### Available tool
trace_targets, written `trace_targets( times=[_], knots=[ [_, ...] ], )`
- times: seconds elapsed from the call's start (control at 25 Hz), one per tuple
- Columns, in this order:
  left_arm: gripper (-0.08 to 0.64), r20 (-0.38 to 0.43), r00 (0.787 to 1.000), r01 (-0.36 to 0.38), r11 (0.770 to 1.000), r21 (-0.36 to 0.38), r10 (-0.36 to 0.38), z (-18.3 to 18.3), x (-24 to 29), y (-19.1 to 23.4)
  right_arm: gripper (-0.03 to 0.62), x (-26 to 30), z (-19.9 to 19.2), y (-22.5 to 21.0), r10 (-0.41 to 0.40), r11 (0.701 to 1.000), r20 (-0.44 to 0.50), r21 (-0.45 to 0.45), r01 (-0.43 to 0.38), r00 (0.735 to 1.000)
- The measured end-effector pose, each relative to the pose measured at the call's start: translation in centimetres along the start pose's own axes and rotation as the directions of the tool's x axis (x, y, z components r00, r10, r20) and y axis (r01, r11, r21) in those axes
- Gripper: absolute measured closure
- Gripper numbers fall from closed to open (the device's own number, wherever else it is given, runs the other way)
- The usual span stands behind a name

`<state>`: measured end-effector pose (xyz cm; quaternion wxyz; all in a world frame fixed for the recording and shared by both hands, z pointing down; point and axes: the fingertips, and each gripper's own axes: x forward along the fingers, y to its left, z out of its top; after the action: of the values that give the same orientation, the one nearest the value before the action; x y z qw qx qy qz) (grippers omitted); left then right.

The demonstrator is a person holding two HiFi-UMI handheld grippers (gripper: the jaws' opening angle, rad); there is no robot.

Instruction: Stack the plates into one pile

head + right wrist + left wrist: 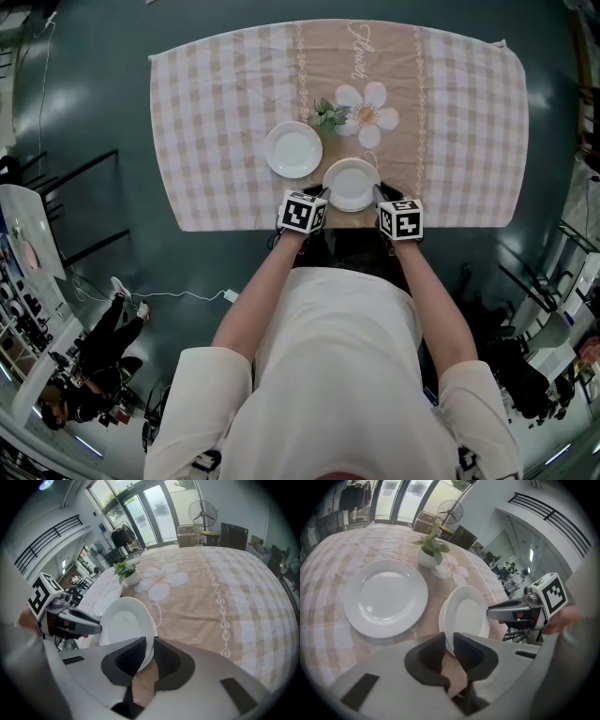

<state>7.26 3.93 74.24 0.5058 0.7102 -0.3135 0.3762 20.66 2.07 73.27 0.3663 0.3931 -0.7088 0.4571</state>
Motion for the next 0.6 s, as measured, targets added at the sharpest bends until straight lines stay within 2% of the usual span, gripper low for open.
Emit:
trace_targets(
  times=[0.4, 0.52, 0.6],
  knots=[
    [0.486, -0.030, 0.999, -0.022, 0.999, 0.046, 0.023, -0.34, 0.38, -0.32, 0.513, 0.43, -0.28, -0.32, -0.035, 0.994, -0.041, -0.102, 0.030, 0.999],
    [0.449, -0.032, 0.999, -0.011, 0.999, 0.045, 0.013, -0.36, 0.50, -0.51, 0.502, 0.57, -0.28, -0.07, -0.032, 0.993, -0.047, -0.113, 0.026, 0.998],
    [0.398, -0.040, 0.999, -0.002, 0.999, 0.050, 0.004, -0.50, 0.63, -0.78, 0.494, 0.70, -0.33, 0.13, -0.029, 0.993, -0.050, -0.118, 0.023, 0.998]
  ],
)
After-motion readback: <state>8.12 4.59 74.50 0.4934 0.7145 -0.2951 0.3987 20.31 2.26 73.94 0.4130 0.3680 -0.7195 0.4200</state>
